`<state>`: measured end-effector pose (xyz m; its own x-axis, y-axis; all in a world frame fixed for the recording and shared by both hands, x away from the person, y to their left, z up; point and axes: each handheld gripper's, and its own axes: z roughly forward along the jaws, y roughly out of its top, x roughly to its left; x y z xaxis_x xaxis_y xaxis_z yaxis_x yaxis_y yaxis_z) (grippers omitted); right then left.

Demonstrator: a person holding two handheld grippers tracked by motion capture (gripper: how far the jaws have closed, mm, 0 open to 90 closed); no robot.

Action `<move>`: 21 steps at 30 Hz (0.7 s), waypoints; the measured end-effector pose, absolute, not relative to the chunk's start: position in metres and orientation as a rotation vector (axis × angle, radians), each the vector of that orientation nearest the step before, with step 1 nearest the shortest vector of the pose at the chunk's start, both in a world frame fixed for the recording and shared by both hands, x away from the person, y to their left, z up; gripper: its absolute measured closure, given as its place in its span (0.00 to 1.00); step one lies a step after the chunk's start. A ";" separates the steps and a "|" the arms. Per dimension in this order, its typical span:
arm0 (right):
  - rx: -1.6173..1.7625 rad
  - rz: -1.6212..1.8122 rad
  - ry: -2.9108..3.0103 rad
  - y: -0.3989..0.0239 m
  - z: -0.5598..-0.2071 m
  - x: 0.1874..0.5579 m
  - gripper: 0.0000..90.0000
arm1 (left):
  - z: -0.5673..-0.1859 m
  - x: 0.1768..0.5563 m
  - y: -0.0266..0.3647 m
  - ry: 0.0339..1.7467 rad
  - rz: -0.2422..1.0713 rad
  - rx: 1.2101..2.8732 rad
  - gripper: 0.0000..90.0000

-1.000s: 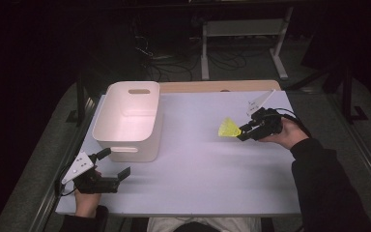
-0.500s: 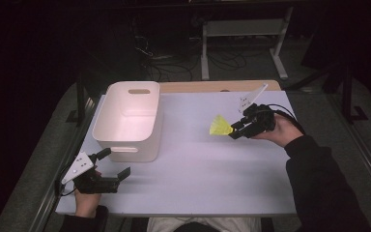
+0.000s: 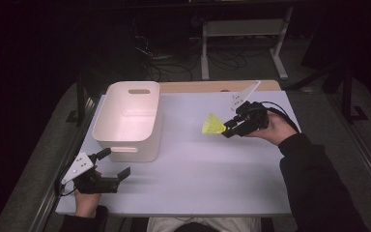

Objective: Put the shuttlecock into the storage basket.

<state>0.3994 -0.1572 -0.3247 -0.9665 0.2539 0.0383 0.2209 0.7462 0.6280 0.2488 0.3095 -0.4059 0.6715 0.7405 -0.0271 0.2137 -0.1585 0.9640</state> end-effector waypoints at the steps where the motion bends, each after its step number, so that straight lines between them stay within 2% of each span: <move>1: 0.398 1.036 2.887 -0.156 -0.324 0.399 0.70 | -0.406 0.249 0.310 0.777 0.556 1.706 0.00; 21: 0.340 1.065 2.867 -0.137 -0.309 0.401 0.70 | -0.406 0.249 0.310 0.777 0.555 1.706 0.00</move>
<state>0.4014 -0.1372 -0.3089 -0.9736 0.2277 0.0164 0.1832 0.7364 0.6512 0.2487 0.3095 -0.4059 0.6722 0.7399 -0.0274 0.2133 -0.1581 0.9641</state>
